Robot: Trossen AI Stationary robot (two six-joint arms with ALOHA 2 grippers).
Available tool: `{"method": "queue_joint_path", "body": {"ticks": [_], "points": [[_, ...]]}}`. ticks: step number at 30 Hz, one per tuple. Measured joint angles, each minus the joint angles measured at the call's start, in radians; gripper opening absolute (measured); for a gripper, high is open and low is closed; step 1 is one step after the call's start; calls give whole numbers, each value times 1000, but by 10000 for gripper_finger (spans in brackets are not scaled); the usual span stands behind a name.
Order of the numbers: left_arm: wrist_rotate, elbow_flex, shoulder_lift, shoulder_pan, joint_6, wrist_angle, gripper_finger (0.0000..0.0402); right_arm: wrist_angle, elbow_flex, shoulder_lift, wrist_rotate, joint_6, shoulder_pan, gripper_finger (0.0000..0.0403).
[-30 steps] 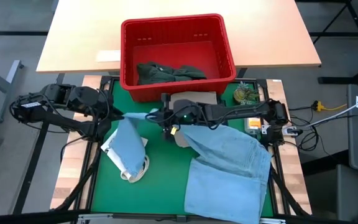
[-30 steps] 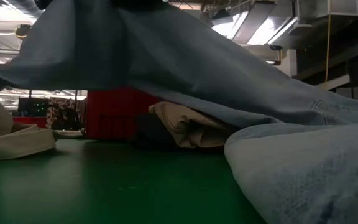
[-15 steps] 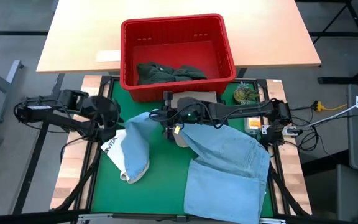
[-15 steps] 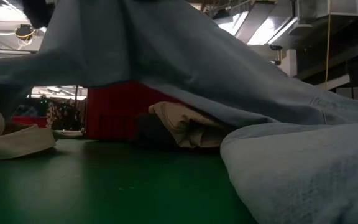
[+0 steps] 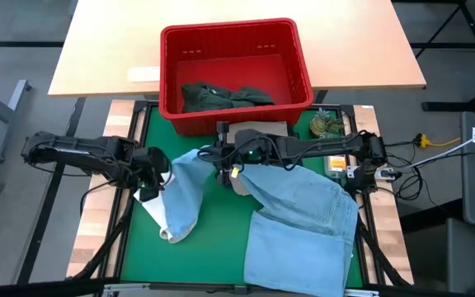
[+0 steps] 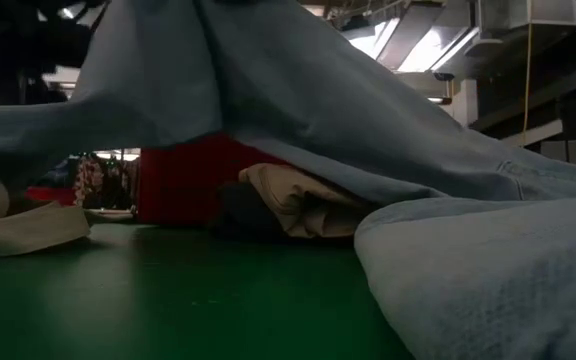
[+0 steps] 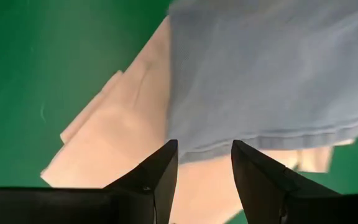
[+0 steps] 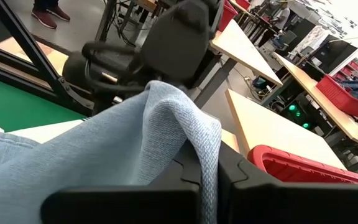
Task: Fold laundry
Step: Fold the blue pants
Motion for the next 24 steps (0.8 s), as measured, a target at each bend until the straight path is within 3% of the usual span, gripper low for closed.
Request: {"method": "queue_joint_path", "body": {"ticks": [8,18,24], "points": [[0,-129,-35,0,-21,138,145,1,0,0,0,0,0,6],[-142,-135,-34,0,-132,159,145,2,0,0,-1,0,0,5],[-148,-135,-34,0,-160,170,145,3,0,0,-1,0,0,4]]}}
